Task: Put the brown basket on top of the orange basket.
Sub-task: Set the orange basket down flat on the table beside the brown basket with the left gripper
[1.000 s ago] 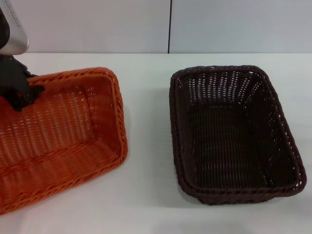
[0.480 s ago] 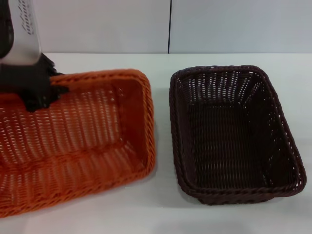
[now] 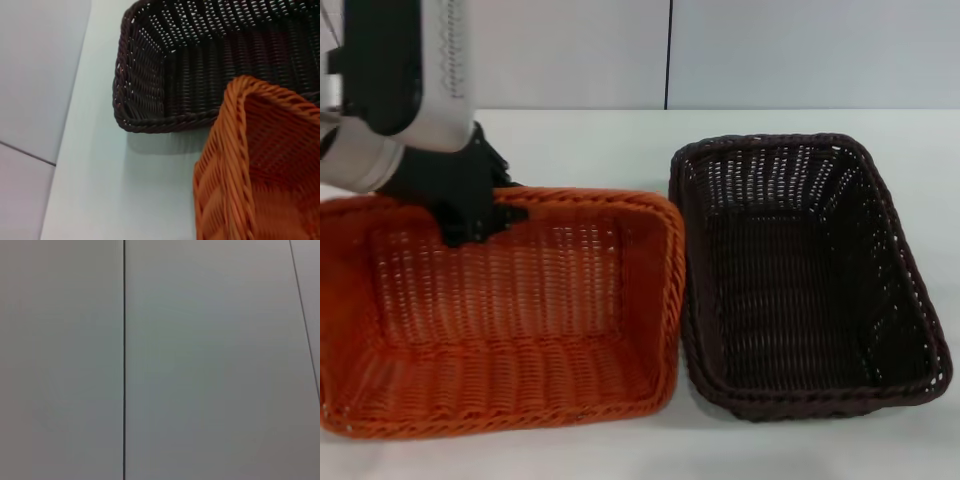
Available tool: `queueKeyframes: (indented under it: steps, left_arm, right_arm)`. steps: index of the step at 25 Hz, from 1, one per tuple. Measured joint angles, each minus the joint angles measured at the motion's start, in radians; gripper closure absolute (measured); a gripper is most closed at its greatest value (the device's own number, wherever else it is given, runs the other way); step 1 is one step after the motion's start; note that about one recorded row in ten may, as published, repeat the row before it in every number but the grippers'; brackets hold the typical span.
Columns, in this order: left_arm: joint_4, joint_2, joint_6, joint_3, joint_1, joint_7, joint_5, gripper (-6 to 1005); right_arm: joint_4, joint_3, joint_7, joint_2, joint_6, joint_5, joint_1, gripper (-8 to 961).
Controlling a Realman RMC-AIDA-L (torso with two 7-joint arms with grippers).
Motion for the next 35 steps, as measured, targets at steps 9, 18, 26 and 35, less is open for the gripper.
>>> queueKeyframes:
  steps: [9, 18, 26, 35]
  left_arm:
    - [0.348, 0.002, 0.195, -0.012, -0.144, 0.045, 0.037, 824]
    - [0.418, -0.003, 0.384, 0.007, -0.161, -0.025, 0.077, 816]
    - [0.457, -0.004, 0.432, 0.050, -0.168, -0.052, 0.128, 564]
    - [0.401, -0.006, 0.583, 0.121, -0.116, -0.096, 0.167, 202]
  right_arm:
    - [0.005, 0.000, 0.000, -0.001, -0.005, 0.000, 0.004, 257]
    - [0.007, 0.000, 0.001, -0.003, -0.006, 0.000, 0.003, 256]
    - [-0.003, 0.001, 0.002, -0.003, 0.000, 0.000, -0.003, 255]
    - [-0.008, -0.002, 0.002, -0.003, 0.001, -0.005, -0.005, 256]
